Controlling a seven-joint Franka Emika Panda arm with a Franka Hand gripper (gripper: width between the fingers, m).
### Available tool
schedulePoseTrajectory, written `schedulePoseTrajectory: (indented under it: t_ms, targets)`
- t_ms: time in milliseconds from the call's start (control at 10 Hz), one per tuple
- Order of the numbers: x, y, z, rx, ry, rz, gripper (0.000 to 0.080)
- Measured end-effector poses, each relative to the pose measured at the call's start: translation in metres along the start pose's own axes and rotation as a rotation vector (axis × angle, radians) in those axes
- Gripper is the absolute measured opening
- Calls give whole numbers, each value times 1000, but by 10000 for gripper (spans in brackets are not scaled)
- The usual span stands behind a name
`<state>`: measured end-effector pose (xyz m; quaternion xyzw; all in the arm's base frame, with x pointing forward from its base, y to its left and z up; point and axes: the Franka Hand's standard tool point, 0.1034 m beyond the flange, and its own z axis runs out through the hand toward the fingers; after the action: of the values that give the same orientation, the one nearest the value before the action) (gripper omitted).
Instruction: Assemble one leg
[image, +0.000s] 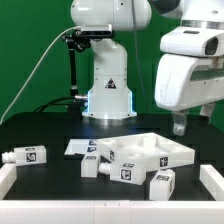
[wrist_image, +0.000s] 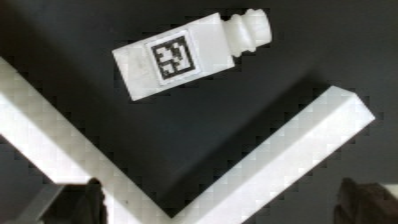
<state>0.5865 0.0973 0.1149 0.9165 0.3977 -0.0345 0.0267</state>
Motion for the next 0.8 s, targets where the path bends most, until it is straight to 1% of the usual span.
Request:
schedulePoseTrajectory:
  t_ms: [100,500,700,800]
  targets:
    - [-1,0,0,-7,-12,-3,650]
    - [-2,1,1,-7,-9,6,650]
    - [-16,17,4,-9,-12,110,650]
    - [-23,25,11,-1,-12,164,650]
